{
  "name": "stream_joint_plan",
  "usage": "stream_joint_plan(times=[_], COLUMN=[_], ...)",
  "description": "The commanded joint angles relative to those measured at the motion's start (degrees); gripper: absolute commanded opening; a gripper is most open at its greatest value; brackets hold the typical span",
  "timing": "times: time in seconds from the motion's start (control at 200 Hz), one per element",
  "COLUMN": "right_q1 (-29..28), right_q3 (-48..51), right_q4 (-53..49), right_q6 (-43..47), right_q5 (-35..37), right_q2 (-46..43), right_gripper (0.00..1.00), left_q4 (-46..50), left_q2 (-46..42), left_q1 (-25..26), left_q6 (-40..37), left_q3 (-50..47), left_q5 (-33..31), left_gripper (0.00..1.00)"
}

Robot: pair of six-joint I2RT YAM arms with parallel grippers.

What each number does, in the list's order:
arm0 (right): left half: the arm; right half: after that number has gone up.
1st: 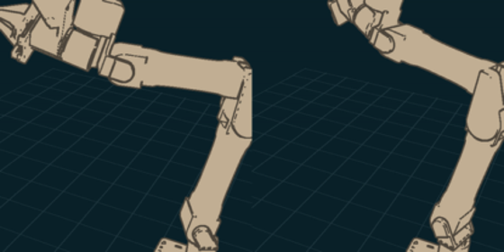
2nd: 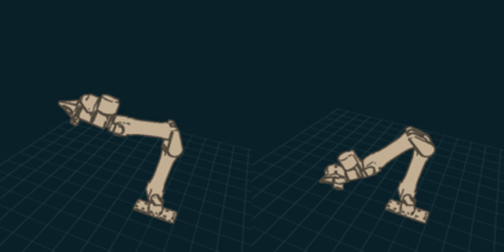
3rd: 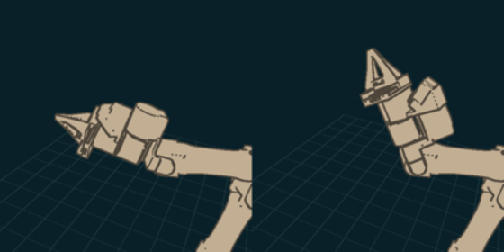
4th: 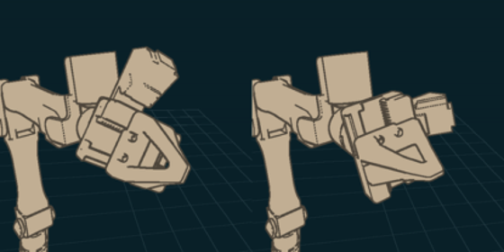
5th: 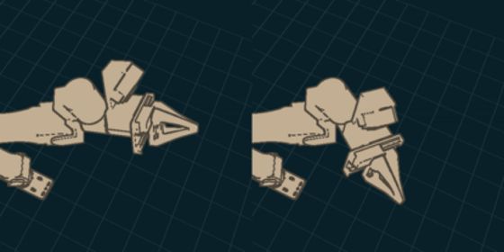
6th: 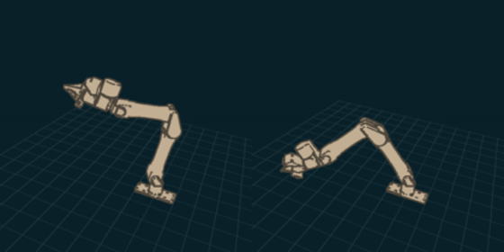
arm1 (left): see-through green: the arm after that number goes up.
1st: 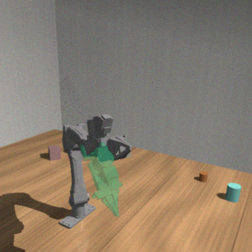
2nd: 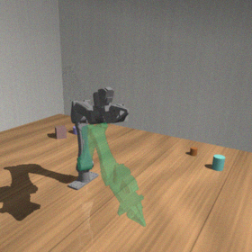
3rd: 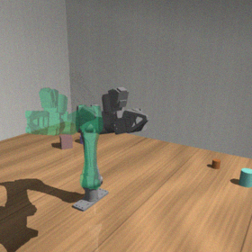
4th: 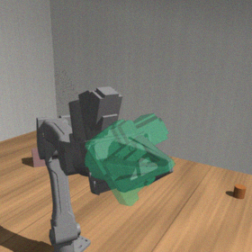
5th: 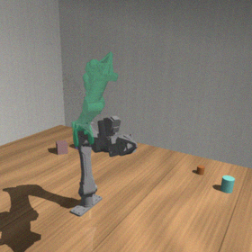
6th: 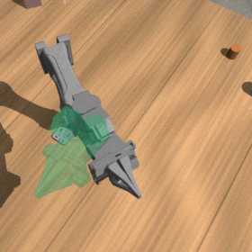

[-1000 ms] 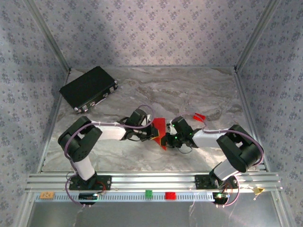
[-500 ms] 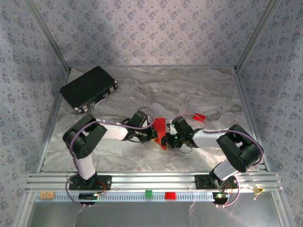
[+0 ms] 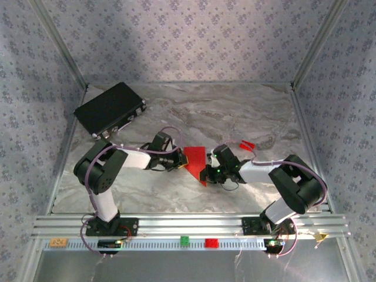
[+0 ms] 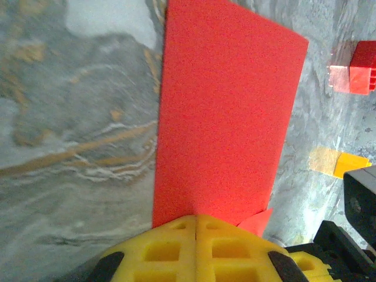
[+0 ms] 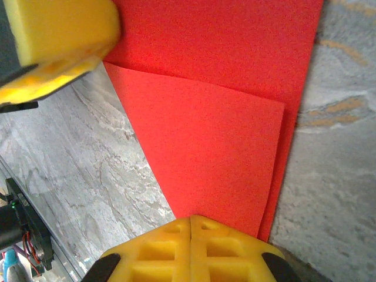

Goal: Fold a paper plane with a square sheet of paper (pick it up from the middle)
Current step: Third fold the triangle at the center of the table.

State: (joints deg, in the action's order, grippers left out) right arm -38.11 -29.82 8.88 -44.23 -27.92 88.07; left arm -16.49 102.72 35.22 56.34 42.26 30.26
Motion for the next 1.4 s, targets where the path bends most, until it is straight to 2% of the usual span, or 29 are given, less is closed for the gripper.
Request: stream_joint_plan(times=[0.0,0.345,0.59,0.775,0.984,1.224,1.394], right_q1=[0.6,1.0,1.1,1.2,0.0,-1.9,-1.9], right_q3=[2.1,1.6,1.6,0.9,-3.2,-9.7,-9.8], right_q4=[-6.2,-5.9,-5.8,-5.3,-5.7,-5.2,-4.8], right_q6=[-0.4,0.1,0.1,0.1,1.3,2.3,1.9], right_q5=[3.8,3.1,3.0,2.0,0.6,0.0,0.9], right_q2=[2.2,2.0,1.8,0.4,-3.2,3.8,8.4], right_gripper=[0.00,0.00,0.00,0.00,0.02,0.03,0.03], left_q4=[2.4,4.3,3.0,3.8,6.8,6.8,7.1], left_q2=[-1.4,-8.1,-2.7,0.9,1.2,1.4,1.4], left_q1=[-2.0,-0.2,4.6,4.7,4.6,4.6,4.5], left_q6=[-2.1,-1.9,-1.9,-1.6,-2.9,-3.2,-3.2], left_q3=[-1.4,-0.1,1.9,1.6,1.2,1.5,1.6], left_q5=[-2.0,-2.0,-1.4,-2.7,-3.9,-3.6,-3.6], left_gripper=[0.00,0.02,0.00,0.00,0.00,0.00,0.00])
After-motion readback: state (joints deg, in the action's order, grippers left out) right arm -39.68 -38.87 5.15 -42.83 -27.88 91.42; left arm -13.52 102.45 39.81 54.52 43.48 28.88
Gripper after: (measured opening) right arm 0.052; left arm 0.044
